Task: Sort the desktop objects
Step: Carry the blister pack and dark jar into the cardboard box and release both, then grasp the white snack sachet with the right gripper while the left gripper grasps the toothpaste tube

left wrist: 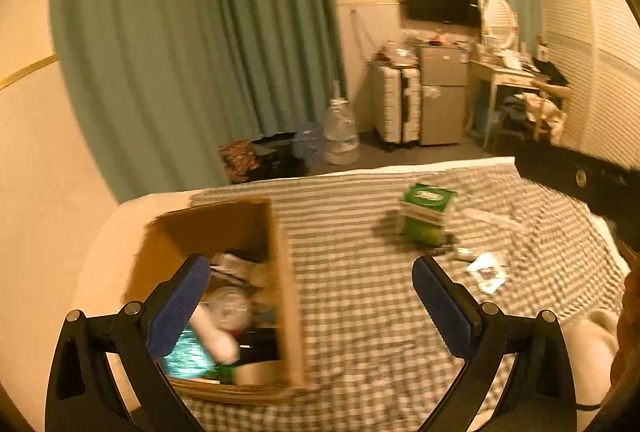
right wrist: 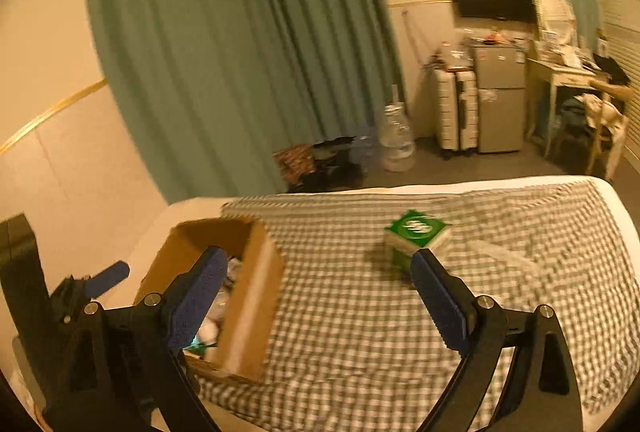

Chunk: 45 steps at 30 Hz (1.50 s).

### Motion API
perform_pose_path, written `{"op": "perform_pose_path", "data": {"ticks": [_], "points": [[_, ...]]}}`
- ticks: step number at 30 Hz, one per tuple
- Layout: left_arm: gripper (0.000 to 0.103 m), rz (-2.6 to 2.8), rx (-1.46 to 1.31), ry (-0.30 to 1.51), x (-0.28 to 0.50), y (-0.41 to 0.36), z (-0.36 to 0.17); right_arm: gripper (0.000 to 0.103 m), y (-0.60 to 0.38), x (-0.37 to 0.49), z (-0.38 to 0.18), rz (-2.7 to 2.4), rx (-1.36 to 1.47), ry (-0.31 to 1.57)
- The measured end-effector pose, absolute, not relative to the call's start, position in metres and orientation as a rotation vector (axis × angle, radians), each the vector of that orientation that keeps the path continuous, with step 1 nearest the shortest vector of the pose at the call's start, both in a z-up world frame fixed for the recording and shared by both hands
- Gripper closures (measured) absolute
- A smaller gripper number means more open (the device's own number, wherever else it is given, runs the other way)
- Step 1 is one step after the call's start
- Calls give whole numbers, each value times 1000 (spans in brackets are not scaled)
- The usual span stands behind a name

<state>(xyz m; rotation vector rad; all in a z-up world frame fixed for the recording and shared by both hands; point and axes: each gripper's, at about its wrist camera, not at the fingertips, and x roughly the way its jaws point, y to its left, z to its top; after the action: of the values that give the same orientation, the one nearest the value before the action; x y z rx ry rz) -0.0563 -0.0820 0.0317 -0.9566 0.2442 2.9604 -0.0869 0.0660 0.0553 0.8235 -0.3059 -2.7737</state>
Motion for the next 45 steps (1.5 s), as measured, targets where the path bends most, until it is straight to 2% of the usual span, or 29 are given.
{"op": "perform_pose_path", "data": {"ticks": [7,13,26,31,33,35,36,37,38,39,40,45], "points": [[0,2857,-1091,113,-78,-22,-3,9,136,-82,38,-2883,859,-284],[0,2830,-1224,147,-99,7,-49,9,176,-100,-8,-2924,966,-226],[0,2765,-1601,39,-143,-1,-159,9,185,-177,-151,-2685,1440,-222],[0,2723,-1729,-83,-156,-15,-185,9,174,-204,-178,-2645,1531,-128],[0,2716,-1743,-81,-158,-15,-190,9,169,-215,-192,-2615,1607,-70],[0,2704,-1753,-56,-160,-13,-194,16,167,-224,-208,-2555,1713,-41],[0,2698,-1756,-40,-161,-10,-196,26,166,-225,-215,-2531,1753,-30],[0,2692,-1756,-21,-161,-7,-197,30,167,-223,-217,-2532,1759,-21],[0,2686,-1753,-12,-162,-4,-198,39,168,-222,-214,-2544,1740,-36],[0,2681,-1753,-5,-163,-1,-198,63,172,-220,-210,-2548,1720,-68],[0,2676,-1750,7,-164,3,-198,67,177,-218,-206,-2548,1708,-105],[0,2658,-1704,73,-170,32,-193,69,209,-201,-182,-2605,1628,-287]]}}
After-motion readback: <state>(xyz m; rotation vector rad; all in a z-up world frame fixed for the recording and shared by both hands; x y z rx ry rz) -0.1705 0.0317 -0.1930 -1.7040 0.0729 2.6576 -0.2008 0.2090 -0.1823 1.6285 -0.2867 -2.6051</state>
